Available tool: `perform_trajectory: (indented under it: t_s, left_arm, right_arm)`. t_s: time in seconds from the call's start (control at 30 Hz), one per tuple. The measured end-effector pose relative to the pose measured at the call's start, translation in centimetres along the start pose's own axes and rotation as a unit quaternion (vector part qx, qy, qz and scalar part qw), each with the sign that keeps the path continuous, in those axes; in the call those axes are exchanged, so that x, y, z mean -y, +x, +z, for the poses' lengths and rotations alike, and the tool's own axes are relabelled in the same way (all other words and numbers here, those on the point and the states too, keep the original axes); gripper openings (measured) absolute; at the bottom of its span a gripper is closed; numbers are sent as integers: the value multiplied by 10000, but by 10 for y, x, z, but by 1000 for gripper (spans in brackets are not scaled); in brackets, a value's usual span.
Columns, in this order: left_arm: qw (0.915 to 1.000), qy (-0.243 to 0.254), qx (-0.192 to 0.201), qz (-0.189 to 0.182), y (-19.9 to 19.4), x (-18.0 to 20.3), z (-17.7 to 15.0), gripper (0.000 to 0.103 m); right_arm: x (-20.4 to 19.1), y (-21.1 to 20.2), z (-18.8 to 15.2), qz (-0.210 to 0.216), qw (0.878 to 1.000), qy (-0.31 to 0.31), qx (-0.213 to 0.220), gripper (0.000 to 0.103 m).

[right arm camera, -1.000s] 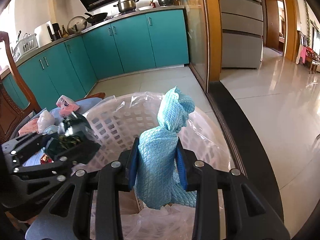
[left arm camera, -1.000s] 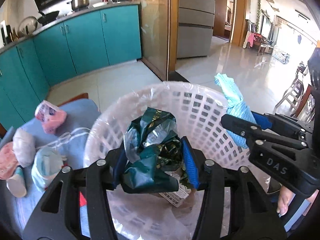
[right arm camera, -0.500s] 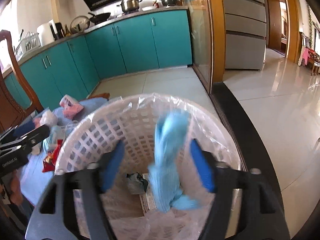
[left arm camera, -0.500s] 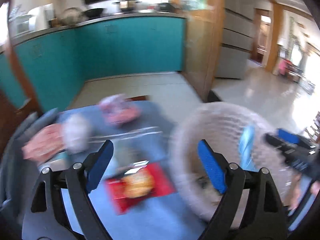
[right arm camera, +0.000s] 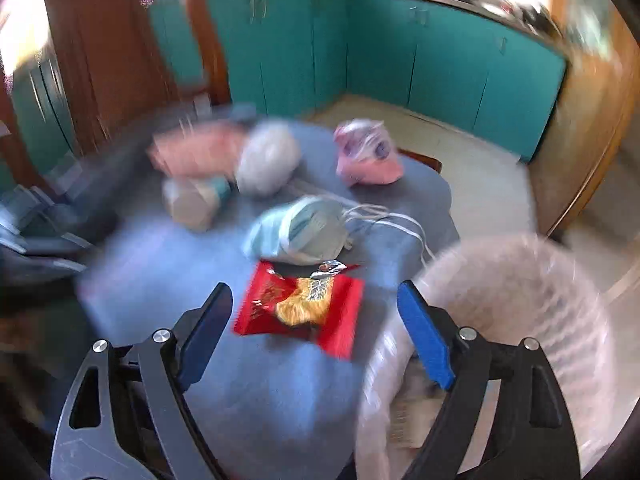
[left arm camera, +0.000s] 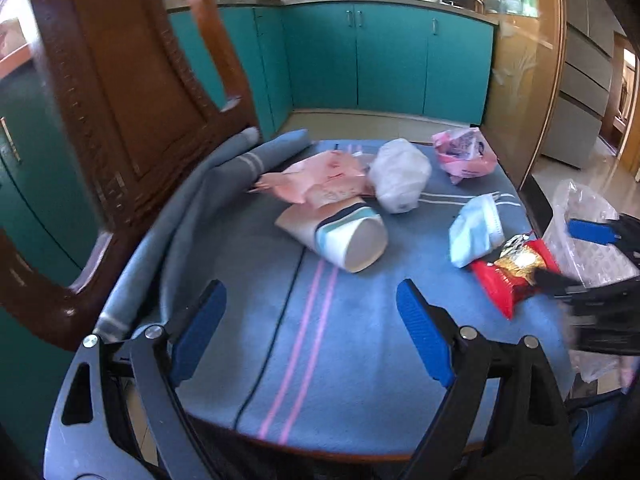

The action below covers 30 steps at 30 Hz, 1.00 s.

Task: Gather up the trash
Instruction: 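Lower the right tool onto the red snack bag and close it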

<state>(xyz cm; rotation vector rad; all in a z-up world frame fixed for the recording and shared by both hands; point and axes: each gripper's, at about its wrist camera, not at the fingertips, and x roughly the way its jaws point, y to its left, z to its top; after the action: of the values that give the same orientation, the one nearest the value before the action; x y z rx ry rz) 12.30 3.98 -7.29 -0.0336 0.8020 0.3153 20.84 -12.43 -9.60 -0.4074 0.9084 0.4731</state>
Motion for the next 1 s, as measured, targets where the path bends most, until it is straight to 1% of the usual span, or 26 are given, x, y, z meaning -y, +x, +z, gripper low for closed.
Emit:
perform_trajectory:
  t_s: [0.03,0.1,0.17,0.2,0.23,0.27,0.3,0.37,0.4,0.43,0.53,0.6,0.73,0.77,0.8,0.83,0.87,0.9,0.93,0.97,1.0]
  left_arm:
    - [10000,-7,16,-3,-1,-1,0,87]
    - [10000,-21,42,0,-4,-5,0,88]
    - [9999,-51,86,9,-7,-10,1,88]
    - [9999,-75,99,19,-8,-12,0,88]
    - [9999,-112,102,17,-8,-15,1,88]
    - [9999,-145,93,6,-7,-16,1,88]
    - [9998,-177,79,-1,-7,-17,1,88]
    - [9998,-210,73,5,-6,-18,1,88]
    - [9997,-215,70,16,-6,-18,1,88]
    - [9997,-220,50,34,-4,-17,1,88]
    - [9997,-226,10,32,-3,-15,1,88]
    - [9998,-200,4,26,-3,-14,0,88]
    - [9999,-153,-8,-1,-3,-12,0,88]
    - [9999,-155,-6,-6,-3,-12,0,88]
    - [9999,-164,-5,-5,-4,-11,0,88]
    - [9998,-190,3,-10,-4,-12,0,88]
    - [9998,-223,12,-14,-4,-13,0,88]
    - [9997,-253,19,-12,-4,-13,1,88]
    - [9995,-299,36,-12,-4,-15,1,88]
    - [9995,-322,43,-8,-4,-16,2,88]
    - [9994,-340,43,3,-4,-16,2,88]
  right_arm:
    - [-6,10,2,-55,9998,-86,-173,83]
    - [-12,26,0,156,9988,-116,-442,83]
    - [-17,34,-4,249,9980,-96,-578,83]
    - [-20,34,-6,494,9967,-96,-635,83]
    - [-23,31,-9,795,9948,-132,-627,83]
    - [-25,27,-11,999,9931,-203,-576,83]
    - [-27,20,-15,1392,9886,-260,-519,83]
    - [-23,11,-19,1918,9807,-164,-342,83]
    - [-18,7,-20,2036,9788,-100,-206,83]
    - [-16,5,-20,2044,9788,-79,-129,83]
    - [-10,1,-16,1780,9840,-28,117,83]
    - [-6,9,-12,1685,9857,32,-1,83]
    - [-31,17,-12,1444,9885,-413,-180,83]
    - [-35,19,-13,1444,9882,-472,-219,83]
    - [-41,21,-15,1470,9874,-523,-257,81]
    - [-45,22,-18,1502,9866,-561,-286,76]
    - [-50,24,-21,1555,9850,-641,-378,57]
    - [-53,25,-23,1553,9846,-682,-421,41]
    - [-55,26,-24,1544,9850,-697,-336,41]
    - [-55,26,-25,1595,9842,-688,-332,37]
    - [-52,23,-26,1693,9831,-630,-295,36]
